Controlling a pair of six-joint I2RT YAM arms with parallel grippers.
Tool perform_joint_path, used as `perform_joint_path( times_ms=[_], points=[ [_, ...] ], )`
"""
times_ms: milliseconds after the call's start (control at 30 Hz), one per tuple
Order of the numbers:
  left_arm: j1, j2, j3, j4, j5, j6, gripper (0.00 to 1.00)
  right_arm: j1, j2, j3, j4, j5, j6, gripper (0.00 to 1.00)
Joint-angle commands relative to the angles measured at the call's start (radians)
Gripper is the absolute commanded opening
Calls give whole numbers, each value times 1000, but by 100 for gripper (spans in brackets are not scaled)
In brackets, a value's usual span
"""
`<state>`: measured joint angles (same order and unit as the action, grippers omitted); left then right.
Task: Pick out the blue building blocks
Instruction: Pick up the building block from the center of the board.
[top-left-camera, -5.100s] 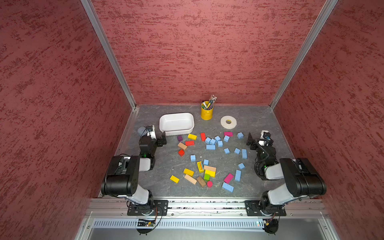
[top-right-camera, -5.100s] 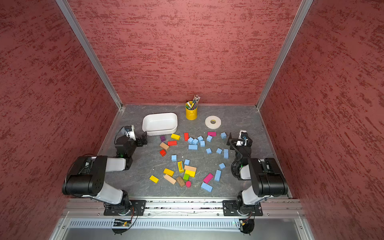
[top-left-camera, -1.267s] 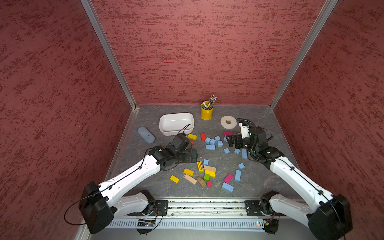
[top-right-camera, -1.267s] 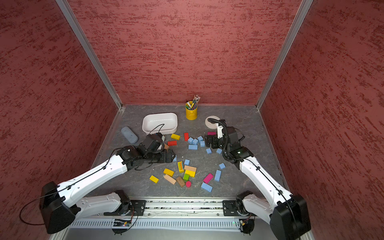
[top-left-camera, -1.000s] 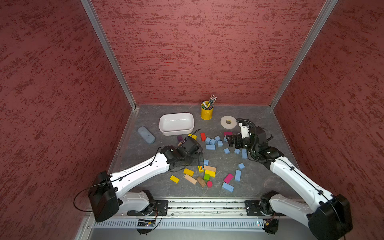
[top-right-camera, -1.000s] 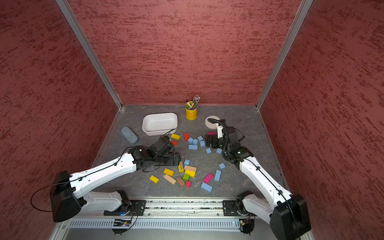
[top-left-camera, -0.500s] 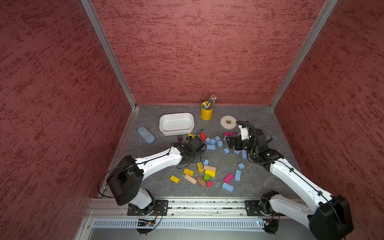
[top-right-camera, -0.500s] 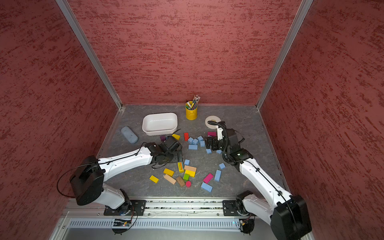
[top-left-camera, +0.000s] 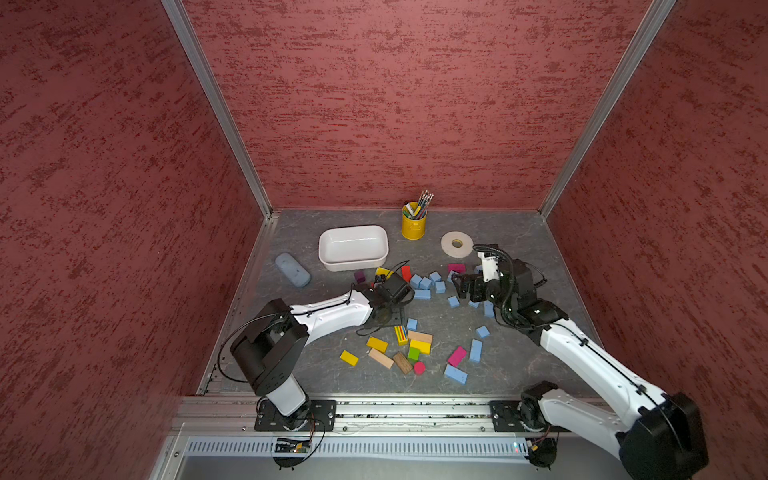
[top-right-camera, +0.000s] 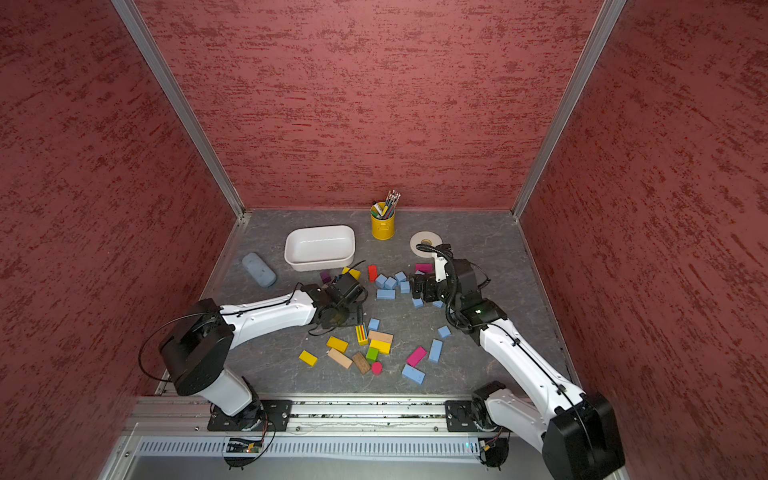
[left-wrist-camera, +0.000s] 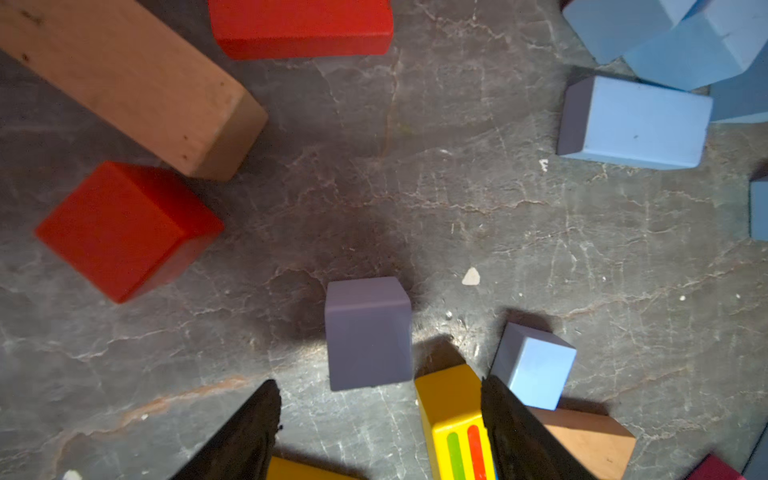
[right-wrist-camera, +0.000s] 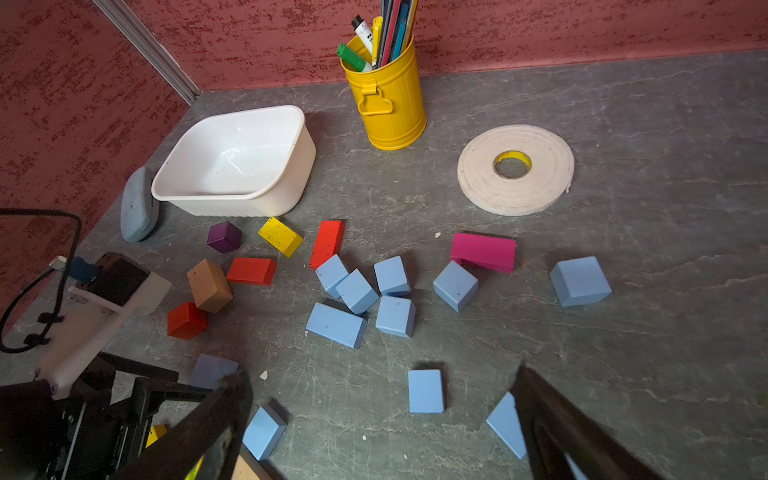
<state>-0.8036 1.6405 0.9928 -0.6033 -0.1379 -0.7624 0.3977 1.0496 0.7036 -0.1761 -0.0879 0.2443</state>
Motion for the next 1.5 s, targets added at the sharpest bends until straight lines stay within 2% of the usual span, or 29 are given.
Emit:
perform_joint_path(
  times_ms=[0,100,900,1200,1467],
  points=[
    [6,26,30,11,-21,27,70,6,-14,-10,31,-13,15,99],
    [7,38,35,14,-23,38,64,7,-14,-13,31,-15,15,99],
    [16,87,38,43,-23,67,31,7,-25,-30,36,-21,16,99],
    [17,-5,44,20,-66,67,17,7,-29,-32,38,-23,15,99],
    [68,-137,156,-66,-104,116,16,7,-33,-36,48,-31,18,99]
  ],
)
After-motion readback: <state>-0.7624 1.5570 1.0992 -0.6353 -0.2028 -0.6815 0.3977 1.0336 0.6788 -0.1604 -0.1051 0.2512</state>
